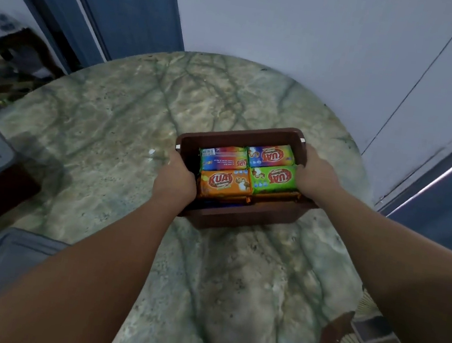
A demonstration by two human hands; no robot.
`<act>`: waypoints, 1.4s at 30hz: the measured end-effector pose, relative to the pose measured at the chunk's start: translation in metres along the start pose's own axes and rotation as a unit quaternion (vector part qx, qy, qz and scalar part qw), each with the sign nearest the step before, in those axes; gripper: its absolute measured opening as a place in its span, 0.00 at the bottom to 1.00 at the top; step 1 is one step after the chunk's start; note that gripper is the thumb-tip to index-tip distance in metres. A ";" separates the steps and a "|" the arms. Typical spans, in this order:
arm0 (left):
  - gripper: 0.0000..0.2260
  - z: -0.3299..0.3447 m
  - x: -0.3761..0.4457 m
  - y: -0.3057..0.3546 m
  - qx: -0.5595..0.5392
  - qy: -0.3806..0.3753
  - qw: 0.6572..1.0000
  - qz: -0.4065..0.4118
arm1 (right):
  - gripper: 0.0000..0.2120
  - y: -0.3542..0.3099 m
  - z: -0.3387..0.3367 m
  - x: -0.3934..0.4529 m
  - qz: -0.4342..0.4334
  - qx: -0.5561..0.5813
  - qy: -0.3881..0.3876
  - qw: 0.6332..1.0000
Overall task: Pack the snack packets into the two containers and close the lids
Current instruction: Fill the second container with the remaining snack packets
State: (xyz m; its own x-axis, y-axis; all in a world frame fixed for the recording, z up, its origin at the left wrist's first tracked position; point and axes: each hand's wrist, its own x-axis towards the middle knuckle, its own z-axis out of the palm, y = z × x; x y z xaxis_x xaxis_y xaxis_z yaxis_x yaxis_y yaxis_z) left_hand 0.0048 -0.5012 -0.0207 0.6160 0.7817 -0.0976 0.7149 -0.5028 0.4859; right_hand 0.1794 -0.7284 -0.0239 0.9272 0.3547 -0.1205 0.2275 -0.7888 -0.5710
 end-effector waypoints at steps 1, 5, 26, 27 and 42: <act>0.18 0.000 -0.001 -0.002 0.003 -0.002 1.000 0.000 | 0.22 0.000 0.000 -0.003 0.000 0.000 0.000 1.000; 0.19 -0.001 -0.006 -0.007 0.009 -0.005 1.000 -0.001 | 0.22 -0.002 -0.001 -0.013 0.001 0.013 -0.002 1.000; 0.20 -0.025 -0.063 -0.066 -0.004 -0.041 0.994 0.098 | 0.24 -0.012 0.014 -0.143 0.072 0.024 0.047 0.996; 0.20 -0.027 -0.065 -0.069 -0.002 -0.042 0.994 0.100 | 0.23 -0.012 0.017 -0.149 0.076 0.023 0.051 0.996; 0.12 -0.038 -0.096 -0.097 0.011 -0.041 0.995 0.094 | 0.24 -0.016 0.027 -0.193 0.073 0.038 0.049 0.995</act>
State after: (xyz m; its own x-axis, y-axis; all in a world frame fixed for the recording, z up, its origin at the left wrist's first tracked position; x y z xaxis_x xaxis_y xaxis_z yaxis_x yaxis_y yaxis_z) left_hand -0.1364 -0.5129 -0.0254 0.7636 0.6409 -0.0782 0.5911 -0.6452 0.4840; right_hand -0.0112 -0.7708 -0.0137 0.9741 0.1857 -0.1287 0.0690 -0.7870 -0.6130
